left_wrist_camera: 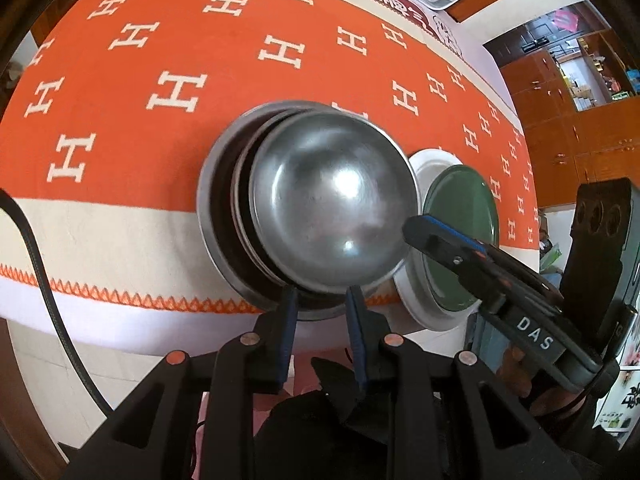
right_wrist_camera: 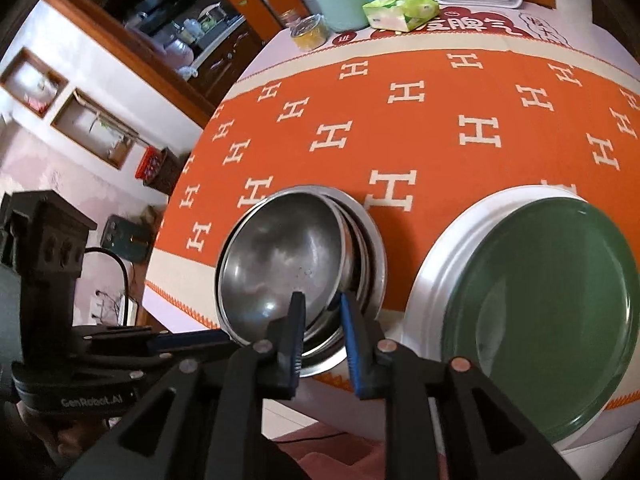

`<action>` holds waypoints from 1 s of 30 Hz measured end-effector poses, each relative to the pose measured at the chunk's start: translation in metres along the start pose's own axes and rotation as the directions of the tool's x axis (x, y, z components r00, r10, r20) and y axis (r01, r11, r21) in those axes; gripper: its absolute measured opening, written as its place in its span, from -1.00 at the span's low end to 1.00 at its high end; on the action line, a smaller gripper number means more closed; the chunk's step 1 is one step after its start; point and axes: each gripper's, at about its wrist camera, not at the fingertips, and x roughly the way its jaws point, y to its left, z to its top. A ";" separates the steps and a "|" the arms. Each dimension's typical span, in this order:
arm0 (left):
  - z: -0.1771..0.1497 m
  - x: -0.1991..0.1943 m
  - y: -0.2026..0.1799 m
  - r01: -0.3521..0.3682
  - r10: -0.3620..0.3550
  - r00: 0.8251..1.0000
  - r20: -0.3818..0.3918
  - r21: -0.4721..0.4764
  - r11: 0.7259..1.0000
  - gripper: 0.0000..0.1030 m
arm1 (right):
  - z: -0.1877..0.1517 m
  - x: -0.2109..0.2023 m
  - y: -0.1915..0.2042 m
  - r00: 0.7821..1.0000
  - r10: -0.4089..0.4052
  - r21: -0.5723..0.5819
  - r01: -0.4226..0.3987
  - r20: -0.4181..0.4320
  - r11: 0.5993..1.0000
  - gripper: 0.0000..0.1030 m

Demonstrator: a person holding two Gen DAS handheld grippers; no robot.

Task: Organize plates and bowls

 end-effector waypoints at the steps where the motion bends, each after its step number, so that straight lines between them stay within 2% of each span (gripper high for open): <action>1: 0.002 -0.001 0.001 -0.003 0.003 1.000 0.004 0.004 1.000 -0.54 | 0.000 -0.001 -0.001 1.000 -0.001 0.009 0.001 0.005 1.000 -0.62; 4: 0.007 -0.006 0.004 -0.009 0.008 1.000 0.018 0.017 1.000 -0.53 | 0.000 -0.002 -0.005 1.000 0.007 0.043 -0.007 0.002 0.999 -0.61; 8: 0.013 -0.013 0.006 -0.020 0.018 0.999 0.049 0.045 0.999 -0.46 | 0.001 0.000 -0.016 1.000 0.019 0.114 -0.018 -0.010 0.993 -0.41; 11: 0.019 -0.017 0.009 -0.031 0.027 0.997 0.067 0.064 0.997 -0.40 | 0.001 0.002 -0.026 0.999 0.040 0.167 -0.037 -0.017 0.985 -0.35; 17: 0.032 -0.012 0.021 -0.050 0.048 0.998 0.051 0.035 0.998 -0.24 | -0.001 0.009 -0.043 0.997 0.068 0.265 -0.057 -0.034 0.962 -0.11; 24: 0.039 0.001 0.037 -0.043 0.043 0.999 0.000 0.004 0.999 -0.12 | -0.001 0.017 -0.049 0.993 0.107 0.304 -0.086 -0.055 0.949 -0.11; 26: 0.041 0.001 0.038 -0.048 0.048 0.999 0.005 0.012 0.999 -0.07 | 0.000 0.023 -0.050 0.990 0.127 0.320 -0.099 -0.068 0.942 -0.11; 30: 0.046 0.006 0.040 -0.048 0.048 0.999 -0.011 0.013 0.999 -0.06 | -0.001 0.032 -0.053 0.984 0.157 0.350 -0.116 -0.090 0.930 -0.11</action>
